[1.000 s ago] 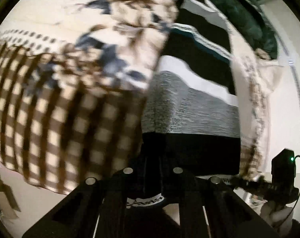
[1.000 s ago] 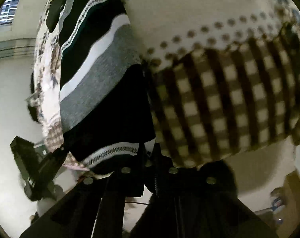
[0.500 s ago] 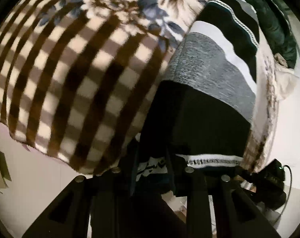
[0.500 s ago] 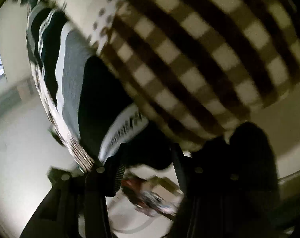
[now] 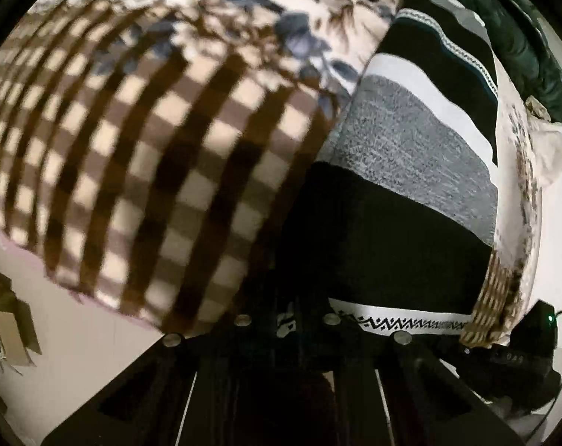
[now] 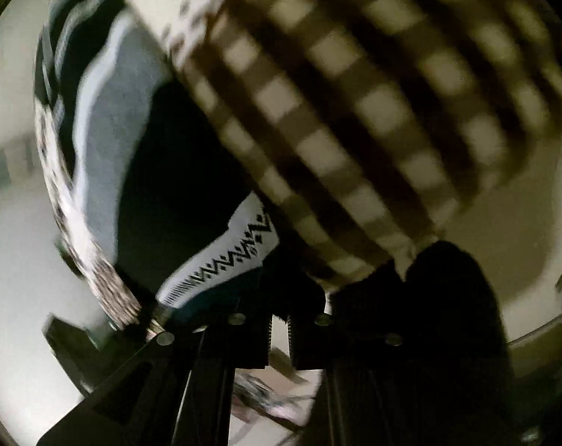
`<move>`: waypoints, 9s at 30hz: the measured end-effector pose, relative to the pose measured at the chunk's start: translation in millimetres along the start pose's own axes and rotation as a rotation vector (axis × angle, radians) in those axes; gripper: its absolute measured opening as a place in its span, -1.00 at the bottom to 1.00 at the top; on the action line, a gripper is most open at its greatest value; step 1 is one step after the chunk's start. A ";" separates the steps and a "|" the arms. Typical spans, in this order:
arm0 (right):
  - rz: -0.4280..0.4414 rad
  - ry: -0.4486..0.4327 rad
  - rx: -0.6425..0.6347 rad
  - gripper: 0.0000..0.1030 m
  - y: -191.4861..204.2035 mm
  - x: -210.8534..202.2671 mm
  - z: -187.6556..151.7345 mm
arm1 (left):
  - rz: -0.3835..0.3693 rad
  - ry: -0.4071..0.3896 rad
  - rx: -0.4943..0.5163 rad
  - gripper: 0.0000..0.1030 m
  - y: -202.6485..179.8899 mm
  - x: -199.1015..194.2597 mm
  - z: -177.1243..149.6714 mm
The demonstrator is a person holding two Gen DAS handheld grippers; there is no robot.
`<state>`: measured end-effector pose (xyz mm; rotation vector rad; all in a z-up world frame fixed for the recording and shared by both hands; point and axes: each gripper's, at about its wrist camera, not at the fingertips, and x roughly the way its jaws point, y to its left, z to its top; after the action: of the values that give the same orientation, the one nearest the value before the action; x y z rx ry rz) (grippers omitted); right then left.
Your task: Fold small clothes
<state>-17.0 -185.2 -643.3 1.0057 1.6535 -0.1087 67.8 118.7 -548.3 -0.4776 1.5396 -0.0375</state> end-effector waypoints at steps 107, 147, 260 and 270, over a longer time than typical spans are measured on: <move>0.107 -0.062 -0.400 -0.12 333.9 -46.0 472.8 | -0.444 -0.037 0.101 0.11 -157.7 56.6 450.3; 0.246 0.192 -0.260 -0.78 42.0 -40.5 76.7 | -0.419 0.050 -0.112 -0.77 -12.8 -48.8 31.6; -0.080 -0.271 -0.701 0.15 351.0 -121.3 335.9 | -0.193 -0.450 -0.024 -0.29 -68.4 -25.3 321.0; -0.144 -0.233 -0.833 -0.91 417.8 -68.4 376.1 | -0.237 -0.488 -0.006 -0.81 -69.6 -40.5 330.2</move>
<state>540.2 -166.2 -544.6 0.2278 1.3520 0.3355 402.0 158.5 -501.3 -0.6213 1.0017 -0.0926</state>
